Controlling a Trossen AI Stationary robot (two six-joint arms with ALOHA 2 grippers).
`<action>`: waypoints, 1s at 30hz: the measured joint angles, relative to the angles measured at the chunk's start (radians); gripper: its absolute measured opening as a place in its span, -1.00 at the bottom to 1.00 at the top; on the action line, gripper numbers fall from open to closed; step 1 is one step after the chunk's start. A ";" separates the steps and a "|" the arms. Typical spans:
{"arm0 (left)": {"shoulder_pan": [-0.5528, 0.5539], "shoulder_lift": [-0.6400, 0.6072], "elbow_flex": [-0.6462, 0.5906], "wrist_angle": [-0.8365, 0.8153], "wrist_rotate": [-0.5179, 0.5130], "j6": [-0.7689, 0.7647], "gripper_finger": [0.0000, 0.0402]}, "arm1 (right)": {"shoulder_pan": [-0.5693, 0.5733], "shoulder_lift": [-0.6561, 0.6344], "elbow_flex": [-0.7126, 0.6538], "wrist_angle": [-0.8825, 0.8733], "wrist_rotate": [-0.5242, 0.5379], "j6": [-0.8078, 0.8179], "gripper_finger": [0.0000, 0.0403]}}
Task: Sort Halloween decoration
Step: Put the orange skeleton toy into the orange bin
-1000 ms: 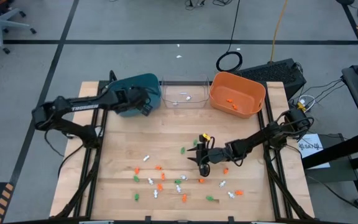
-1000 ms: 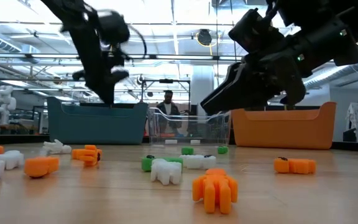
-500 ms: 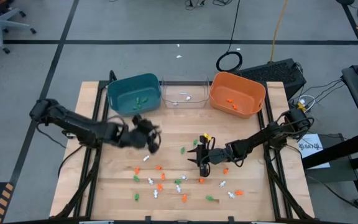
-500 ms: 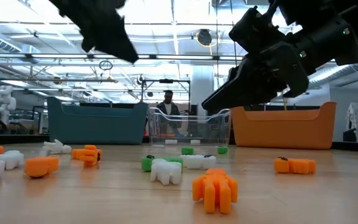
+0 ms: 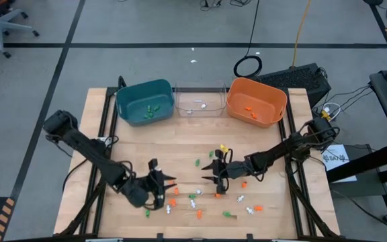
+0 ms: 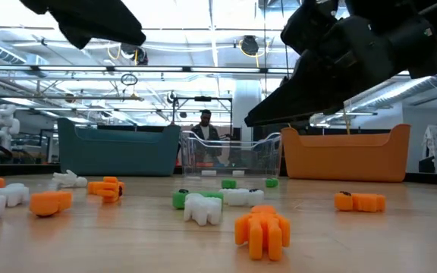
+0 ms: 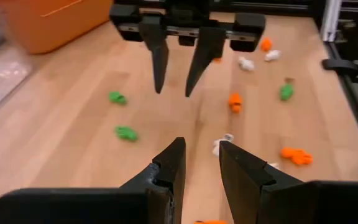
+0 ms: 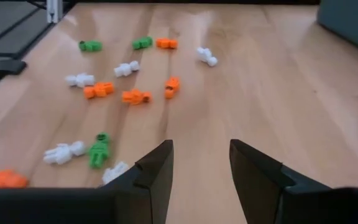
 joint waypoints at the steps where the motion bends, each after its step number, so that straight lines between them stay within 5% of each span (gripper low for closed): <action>1: -0.007 0.012 0.000 0.011 -0.006 -0.011 -0.51 | 0.006 0.000 0.000 0.000 0.000 0.009 -0.30; 14: -0.079 0.115 0.000 0.047 -0.028 -0.072 -0.51 | 0.074 -0.004 0.048 -0.113 -0.258 0.069 -0.30; 18: -0.067 0.116 0.000 0.058 -0.039 -0.042 -0.51 | 0.114 -0.004 0.161 -0.419 -0.247 0.100 -0.30; 23: -0.057 0.116 0.000 0.062 -0.039 -0.021 -0.51 | 0.185 -0.004 0.318 -0.827 -0.090 0.210 -0.30; 30: -0.058 0.116 0.000 0.062 -0.039 -0.016 -0.51 | 0.267 -0.001 0.374 -0.953 -0.016 0.242 -0.30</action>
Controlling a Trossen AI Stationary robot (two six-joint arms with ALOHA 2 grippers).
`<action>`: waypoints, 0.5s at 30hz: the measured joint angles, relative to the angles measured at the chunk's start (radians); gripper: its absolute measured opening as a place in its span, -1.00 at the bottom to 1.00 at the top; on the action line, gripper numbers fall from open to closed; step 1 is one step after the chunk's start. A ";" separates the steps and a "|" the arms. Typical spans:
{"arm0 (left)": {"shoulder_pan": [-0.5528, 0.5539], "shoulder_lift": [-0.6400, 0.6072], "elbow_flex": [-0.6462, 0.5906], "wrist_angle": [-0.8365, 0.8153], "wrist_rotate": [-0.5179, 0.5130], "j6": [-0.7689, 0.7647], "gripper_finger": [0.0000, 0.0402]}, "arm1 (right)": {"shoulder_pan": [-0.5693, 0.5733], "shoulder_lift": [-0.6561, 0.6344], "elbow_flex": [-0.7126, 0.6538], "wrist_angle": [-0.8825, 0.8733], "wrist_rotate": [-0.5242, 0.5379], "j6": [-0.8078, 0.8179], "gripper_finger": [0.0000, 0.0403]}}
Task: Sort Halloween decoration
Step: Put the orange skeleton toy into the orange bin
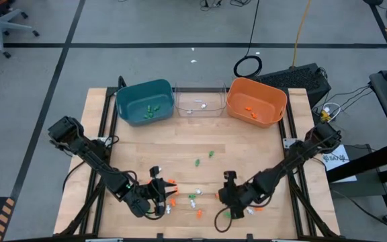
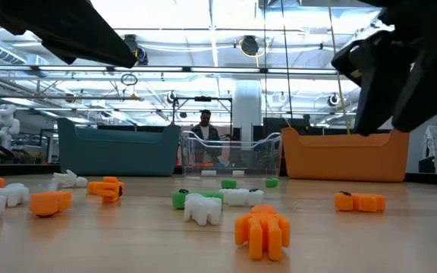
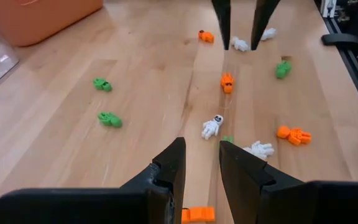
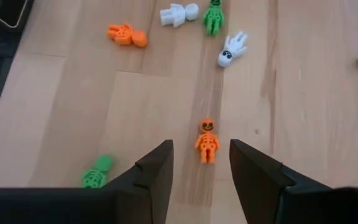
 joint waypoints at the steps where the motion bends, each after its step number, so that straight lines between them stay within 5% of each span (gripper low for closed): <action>1: 0.000 0.000 0.000 0.000 0.000 0.000 -0.51 | 0.001 0.006 0.000 0.001 0.006 0.001 -0.30; 5: 0.004 0.000 0.000 0.000 0.000 0.000 -0.51 | 0.011 0.044 0.000 0.006 0.096 0.004 -0.30; 15: 0.013 0.000 0.000 -0.001 0.000 0.001 -0.51 | -0.004 0.156 0.000 0.032 0.100 0.002 -0.30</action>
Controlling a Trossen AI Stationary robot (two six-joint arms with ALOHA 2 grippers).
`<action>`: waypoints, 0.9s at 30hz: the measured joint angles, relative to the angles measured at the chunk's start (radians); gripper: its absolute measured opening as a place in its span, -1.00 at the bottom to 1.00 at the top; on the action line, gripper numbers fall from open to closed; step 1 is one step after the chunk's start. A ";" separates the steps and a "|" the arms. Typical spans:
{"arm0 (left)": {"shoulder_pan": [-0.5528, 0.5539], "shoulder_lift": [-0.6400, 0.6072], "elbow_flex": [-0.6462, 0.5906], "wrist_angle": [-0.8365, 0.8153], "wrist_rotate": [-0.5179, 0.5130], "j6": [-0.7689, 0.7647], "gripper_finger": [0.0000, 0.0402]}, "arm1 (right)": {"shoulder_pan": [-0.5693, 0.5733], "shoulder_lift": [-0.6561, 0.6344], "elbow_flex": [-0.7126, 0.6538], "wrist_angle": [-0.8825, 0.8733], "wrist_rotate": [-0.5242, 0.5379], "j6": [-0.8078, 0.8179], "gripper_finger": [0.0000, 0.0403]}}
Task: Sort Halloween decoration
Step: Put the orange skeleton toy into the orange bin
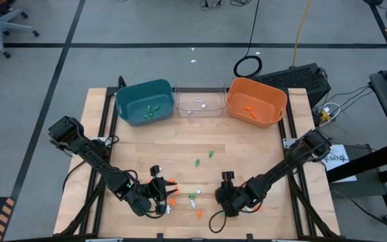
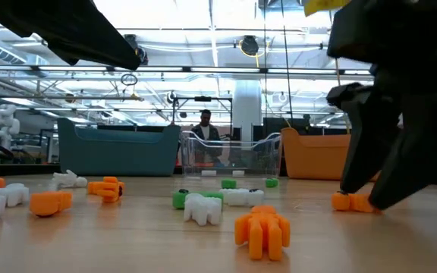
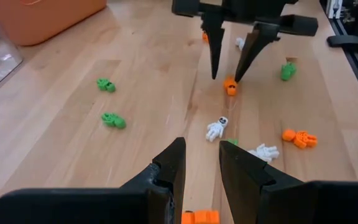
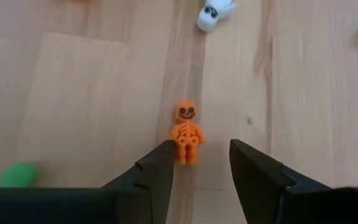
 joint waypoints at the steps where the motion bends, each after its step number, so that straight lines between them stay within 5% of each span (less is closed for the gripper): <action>1: 0.000 0.000 0.000 -0.001 0.000 0.000 -0.51 | -0.005 0.009 0.000 0.004 0.000 0.001 -0.30; 8: 0.000 0.000 0.000 0.000 0.000 0.021 -0.51 | -0.025 0.028 0.003 0.011 -0.032 0.009 -0.38; 18: 0.000 0.000 0.000 0.001 0.000 0.020 -0.51 | -0.025 0.027 0.002 0.015 -0.034 0.000 -0.95; 27: 0.000 0.000 0.000 0.002 0.000 0.019 -0.51 | -0.024 -0.011 -0.003 0.006 -0.027 -0.033 -0.99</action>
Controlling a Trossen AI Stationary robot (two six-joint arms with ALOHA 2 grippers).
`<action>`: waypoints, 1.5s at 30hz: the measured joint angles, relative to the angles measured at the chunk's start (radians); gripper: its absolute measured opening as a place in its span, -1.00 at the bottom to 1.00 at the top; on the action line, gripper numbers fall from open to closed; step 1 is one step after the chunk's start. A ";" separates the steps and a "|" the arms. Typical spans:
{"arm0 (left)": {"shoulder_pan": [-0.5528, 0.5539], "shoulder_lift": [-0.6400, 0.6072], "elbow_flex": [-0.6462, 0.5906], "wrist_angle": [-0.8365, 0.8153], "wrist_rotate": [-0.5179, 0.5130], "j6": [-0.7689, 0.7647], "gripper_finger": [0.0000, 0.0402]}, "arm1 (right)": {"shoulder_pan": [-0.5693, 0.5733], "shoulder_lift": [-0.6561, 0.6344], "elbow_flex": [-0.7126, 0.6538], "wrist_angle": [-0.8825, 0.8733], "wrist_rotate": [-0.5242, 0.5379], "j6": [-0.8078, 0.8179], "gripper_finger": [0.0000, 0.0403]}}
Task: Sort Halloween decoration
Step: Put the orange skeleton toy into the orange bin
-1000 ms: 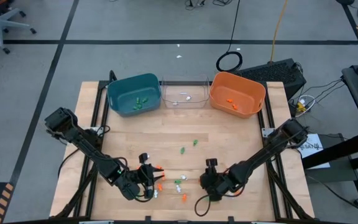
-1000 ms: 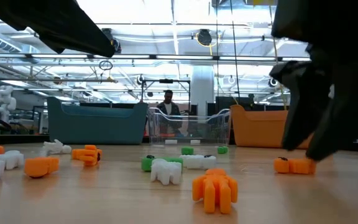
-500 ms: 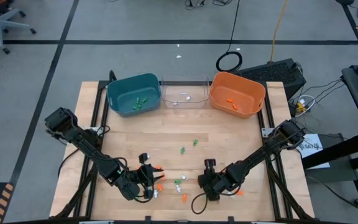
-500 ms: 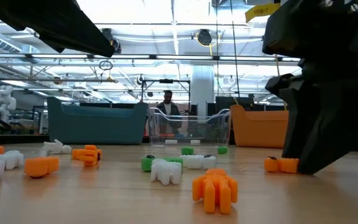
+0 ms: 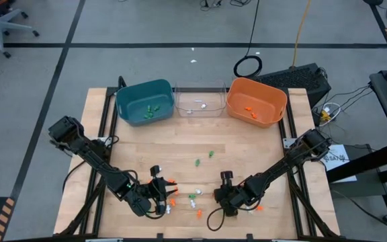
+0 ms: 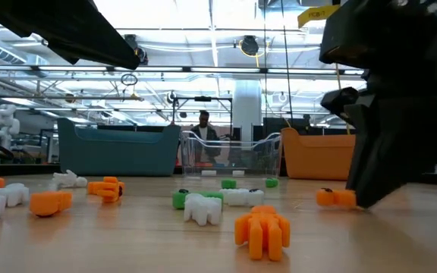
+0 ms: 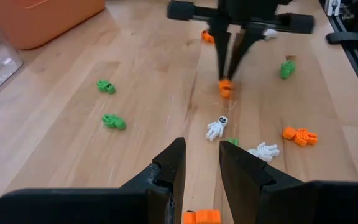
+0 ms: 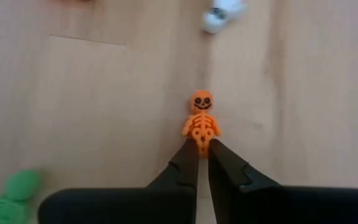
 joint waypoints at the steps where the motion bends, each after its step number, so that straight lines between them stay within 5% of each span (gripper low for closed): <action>1: 0.000 0.000 0.000 0.000 0.000 0.000 -0.51 | 0.003 -0.014 -0.002 -0.008 0.005 -0.008 -0.98; 18: 0.005 0.000 0.000 0.048 0.000 -0.002 -0.51 | 0.138 -0.263 0.001 -0.006 0.239 -0.253 -1.00; 28: 0.007 -0.001 0.000 0.159 0.000 0.075 -0.51 | 0.229 -0.309 0.002 -0.076 0.433 -0.636 -1.00; 36: 0.012 -0.001 0.000 0.159 0.000 0.079 -0.51 | 0.235 -0.310 0.002 -0.089 0.495 -0.944 -1.00; 45: 0.038 -0.001 0.000 0.159 0.000 0.085 -0.51 | 0.229 -0.310 0.002 -0.088 0.503 -1.008 -1.00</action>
